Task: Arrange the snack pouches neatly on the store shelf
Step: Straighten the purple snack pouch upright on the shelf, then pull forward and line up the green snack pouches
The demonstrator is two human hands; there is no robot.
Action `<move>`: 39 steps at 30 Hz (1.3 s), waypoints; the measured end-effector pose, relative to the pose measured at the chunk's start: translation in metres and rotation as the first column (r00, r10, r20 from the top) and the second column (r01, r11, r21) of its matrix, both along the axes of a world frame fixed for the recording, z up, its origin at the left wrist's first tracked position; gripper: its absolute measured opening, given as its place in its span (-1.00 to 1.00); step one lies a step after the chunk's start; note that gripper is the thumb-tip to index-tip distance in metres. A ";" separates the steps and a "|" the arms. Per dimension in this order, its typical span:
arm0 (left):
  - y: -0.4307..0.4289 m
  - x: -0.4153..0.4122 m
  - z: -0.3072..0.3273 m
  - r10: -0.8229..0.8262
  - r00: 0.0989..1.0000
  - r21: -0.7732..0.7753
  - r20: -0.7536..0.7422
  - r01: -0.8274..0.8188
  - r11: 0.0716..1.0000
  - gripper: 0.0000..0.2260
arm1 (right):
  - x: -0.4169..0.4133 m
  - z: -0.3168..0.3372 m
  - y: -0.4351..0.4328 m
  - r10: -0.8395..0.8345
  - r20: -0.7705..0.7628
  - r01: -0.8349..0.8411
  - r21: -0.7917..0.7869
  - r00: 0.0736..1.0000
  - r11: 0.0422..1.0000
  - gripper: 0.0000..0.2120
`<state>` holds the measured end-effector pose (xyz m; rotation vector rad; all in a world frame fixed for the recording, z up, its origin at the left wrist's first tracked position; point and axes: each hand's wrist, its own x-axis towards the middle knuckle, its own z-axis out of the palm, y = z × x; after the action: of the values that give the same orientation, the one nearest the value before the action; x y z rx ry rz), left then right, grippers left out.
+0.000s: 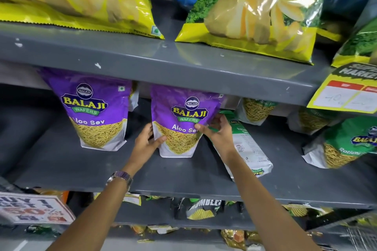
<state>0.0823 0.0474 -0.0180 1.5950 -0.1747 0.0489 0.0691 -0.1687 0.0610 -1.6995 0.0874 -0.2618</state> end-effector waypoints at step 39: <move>-0.278 0.011 0.028 -0.059 0.998 0.174 0.024 0.054 0.983 -0.45 | -0.002 -0.012 -0.263 -0.078 -0.039 0.085 0.218 0.996 0.972 -0.48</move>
<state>0.0935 -0.2304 0.0103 1.7623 -0.2526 0.0124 0.0671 -0.4317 0.0489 -1.4816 0.2019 -0.2775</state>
